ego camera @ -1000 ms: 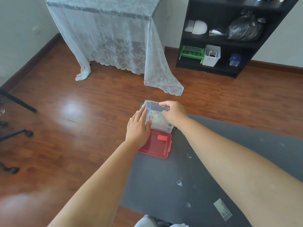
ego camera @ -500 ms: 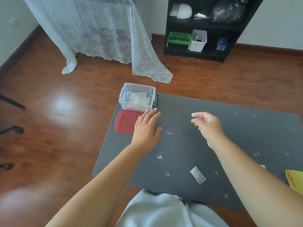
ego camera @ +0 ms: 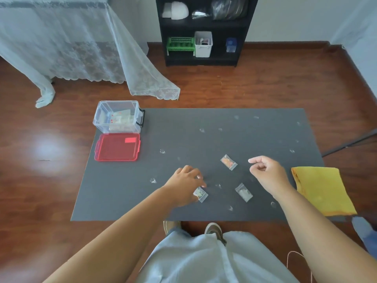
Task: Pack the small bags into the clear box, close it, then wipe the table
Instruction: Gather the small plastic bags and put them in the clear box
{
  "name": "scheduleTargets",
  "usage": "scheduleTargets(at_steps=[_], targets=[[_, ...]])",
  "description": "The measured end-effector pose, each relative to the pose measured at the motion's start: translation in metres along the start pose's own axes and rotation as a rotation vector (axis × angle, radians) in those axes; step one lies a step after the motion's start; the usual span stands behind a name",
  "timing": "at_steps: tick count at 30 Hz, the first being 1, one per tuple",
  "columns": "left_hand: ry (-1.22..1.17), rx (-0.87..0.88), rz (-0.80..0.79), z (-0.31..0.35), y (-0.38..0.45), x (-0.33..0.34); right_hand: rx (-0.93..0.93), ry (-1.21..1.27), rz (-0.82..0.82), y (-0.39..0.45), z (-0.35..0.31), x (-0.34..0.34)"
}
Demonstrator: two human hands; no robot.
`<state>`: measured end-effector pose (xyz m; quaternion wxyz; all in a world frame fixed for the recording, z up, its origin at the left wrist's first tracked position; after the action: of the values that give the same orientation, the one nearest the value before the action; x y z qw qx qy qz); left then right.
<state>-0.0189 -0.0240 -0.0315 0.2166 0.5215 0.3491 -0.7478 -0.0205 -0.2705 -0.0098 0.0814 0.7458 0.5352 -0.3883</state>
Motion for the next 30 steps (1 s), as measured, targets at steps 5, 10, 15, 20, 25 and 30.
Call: scheduleTargets(at_steps=[5, 10, 15, 20, 25, 30], targets=[[0.086, -0.047, -0.007, 0.003, 0.004, 0.0, -0.029, -0.283, -0.262, -0.014, 0.019, 0.018], [0.041, -0.131, -0.063, 0.0, 0.011, 0.0, -0.028, -0.485, -0.239, -0.025, 0.034, 0.025], [-0.104, -0.24, -0.147, -0.007, 0.01, 0.007, 0.035, -0.416, -0.225, -0.03, 0.037, 0.027], [-0.208, -0.313, -0.128, -0.015, 0.002, 0.007, 0.146, -0.399, -0.301, -0.028, 0.038, 0.033], [-0.351, -0.378, -0.034, -0.03, -0.014, 0.007, 0.134, -0.42, -0.332, -0.026, 0.035, 0.036], [-0.482, -0.391, 0.139, -0.051, -0.031, -0.007, 0.049, -0.357, -0.305, -0.023, 0.022, 0.04]])
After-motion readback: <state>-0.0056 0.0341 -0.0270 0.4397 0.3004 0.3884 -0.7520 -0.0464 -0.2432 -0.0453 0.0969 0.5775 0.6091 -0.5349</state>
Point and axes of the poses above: each hand's wrist, its own y-axis towards the middle knuckle, its own x-axis out of the palm, z = x × y, the point moved 9 cm from there along y, towards the middle knuckle, and after that the axes turned 5 degrees about z, right-handed, at the moved point
